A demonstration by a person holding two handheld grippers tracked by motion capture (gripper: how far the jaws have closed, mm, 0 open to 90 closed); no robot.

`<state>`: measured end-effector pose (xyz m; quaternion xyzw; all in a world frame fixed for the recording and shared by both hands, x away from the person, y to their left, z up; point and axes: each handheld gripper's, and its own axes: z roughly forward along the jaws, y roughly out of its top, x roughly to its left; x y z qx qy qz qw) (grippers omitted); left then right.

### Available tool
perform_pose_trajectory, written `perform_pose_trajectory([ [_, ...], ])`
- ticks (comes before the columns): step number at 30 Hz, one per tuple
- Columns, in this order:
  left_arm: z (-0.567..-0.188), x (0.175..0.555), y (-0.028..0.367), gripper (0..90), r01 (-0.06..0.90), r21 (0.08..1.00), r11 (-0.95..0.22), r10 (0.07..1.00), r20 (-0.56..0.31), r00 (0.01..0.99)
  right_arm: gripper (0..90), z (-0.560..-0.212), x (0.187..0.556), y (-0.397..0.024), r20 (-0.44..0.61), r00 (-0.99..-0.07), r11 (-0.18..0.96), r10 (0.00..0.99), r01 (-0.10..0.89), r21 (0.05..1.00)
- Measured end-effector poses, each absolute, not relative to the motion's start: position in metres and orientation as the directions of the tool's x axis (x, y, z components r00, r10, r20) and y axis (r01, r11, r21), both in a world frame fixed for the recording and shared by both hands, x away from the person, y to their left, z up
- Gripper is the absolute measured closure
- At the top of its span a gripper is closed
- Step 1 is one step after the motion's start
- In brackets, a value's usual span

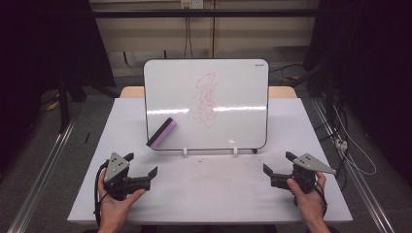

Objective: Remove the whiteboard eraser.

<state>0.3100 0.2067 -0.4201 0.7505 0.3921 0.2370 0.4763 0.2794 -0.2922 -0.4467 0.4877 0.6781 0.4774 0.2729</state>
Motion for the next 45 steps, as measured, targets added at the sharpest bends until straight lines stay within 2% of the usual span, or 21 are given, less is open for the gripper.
perform_pose_trajectory([
  [11, -0.419, 0.313, 0.206, 6.1, 0.378, 0.887, -0.264, 0.813, -0.006, 0.582, 3.1, -0.447, 0.28, -0.293, 0.107, -0.388, 0.066, 0.915, 0.406, 0.911],
  [19, -0.411, 0.32, 0.202, 9.7, 0.327, 0.881, -0.343, 0.804, 0.096, 0.587, 3.0, -0.448, 0.281, -0.291, 0.105, -0.399, 0.074, 0.911, 0.407, 0.91],
  [23, -0.406, 0.329, 0.199, 13.1, 0.306, 0.882, -0.359, 0.803, 0.124, 0.583, 3.0, -0.448, 0.281, -0.29, 0.106, -0.395, 0.072, 0.912, 0.41, 0.909],
  [24, -0.405, 0.333, 0.197, 16.7, 0.296, 0.879, -0.375, 0.797, 0.143, 0.587, 3.0, -0.448, 0.282, -0.29, 0.099, -0.4, 0.081, 0.911, 0.409, 0.909],
  [33, -0.403, 0.352, 0.189, 23.2, 0.283, 0.866, -0.413, 0.795, 0.191, 0.576, 3.0, -0.448, 0.283, -0.289, 0.1, -0.404, 0.083, 0.909, 0.412, 0.907],
  [45, -0.39, 0.368, 0.176, 25.6, 0.235, 0.847, -0.477, 0.77, 0.273, 0.577, 3.1, -0.448, 0.283, -0.287, 0.101, -0.409, 0.086, 0.907, 0.413, 0.906],
])
